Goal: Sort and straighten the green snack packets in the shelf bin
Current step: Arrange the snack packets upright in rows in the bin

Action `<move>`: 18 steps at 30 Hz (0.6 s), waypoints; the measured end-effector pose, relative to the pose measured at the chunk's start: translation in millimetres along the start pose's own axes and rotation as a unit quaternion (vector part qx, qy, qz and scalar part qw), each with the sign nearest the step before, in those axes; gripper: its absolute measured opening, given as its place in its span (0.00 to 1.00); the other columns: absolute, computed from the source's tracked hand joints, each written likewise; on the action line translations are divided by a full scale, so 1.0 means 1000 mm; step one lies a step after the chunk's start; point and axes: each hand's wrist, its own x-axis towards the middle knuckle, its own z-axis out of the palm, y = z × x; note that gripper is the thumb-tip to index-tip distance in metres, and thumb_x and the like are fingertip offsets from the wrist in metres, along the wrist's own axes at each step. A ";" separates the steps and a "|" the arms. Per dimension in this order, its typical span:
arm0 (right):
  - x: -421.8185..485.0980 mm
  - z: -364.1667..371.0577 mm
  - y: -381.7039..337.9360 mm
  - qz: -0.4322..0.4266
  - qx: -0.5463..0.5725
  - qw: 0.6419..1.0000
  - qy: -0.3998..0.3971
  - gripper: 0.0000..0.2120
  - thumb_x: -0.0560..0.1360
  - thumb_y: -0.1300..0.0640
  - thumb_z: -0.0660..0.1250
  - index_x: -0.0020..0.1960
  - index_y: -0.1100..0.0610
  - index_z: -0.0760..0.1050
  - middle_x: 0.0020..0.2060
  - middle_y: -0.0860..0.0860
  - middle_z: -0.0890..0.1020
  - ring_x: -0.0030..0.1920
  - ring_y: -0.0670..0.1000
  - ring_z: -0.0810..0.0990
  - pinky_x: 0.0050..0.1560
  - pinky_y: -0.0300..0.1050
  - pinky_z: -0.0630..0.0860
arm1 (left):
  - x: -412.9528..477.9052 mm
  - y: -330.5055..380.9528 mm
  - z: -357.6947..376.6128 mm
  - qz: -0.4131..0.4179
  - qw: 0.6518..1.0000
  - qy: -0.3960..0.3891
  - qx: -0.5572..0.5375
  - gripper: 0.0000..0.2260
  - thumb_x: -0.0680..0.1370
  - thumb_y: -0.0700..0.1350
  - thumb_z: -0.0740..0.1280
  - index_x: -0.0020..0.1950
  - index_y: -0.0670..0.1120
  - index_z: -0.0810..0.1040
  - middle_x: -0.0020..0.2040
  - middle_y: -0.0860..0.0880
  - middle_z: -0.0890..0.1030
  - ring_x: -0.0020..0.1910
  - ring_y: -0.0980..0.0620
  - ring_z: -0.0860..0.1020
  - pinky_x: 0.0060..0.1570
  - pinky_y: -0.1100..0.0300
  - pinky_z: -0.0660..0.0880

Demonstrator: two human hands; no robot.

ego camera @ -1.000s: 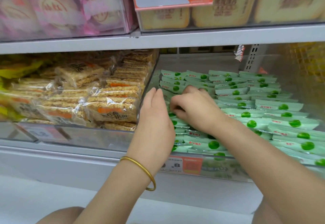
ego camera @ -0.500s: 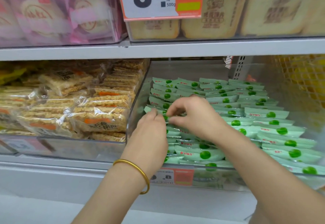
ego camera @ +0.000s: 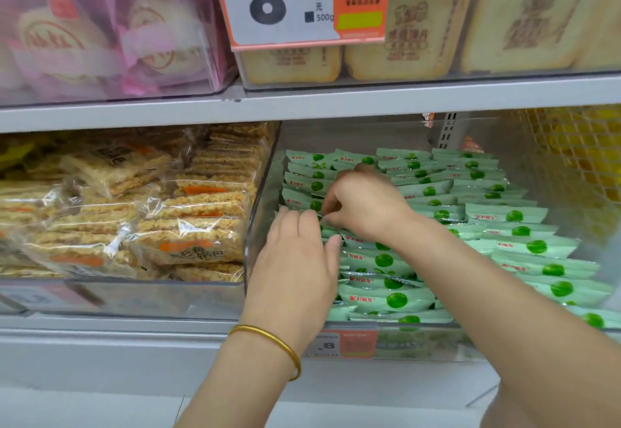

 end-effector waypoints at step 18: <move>-0.010 -0.008 0.016 0.151 0.412 0.862 0.255 0.06 0.78 0.61 0.63 0.46 0.59 0.78 0.41 0.55 0.82 0.34 0.54 0.82 0.26 0.33 0.73 | 0.007 0.001 0.002 0.025 0.989 -0.085 0.122 0.28 0.80 0.60 0.41 0.67 0.45 0.68 0.67 0.43 0.70 0.70 0.45 0.62 0.70 0.52 0.57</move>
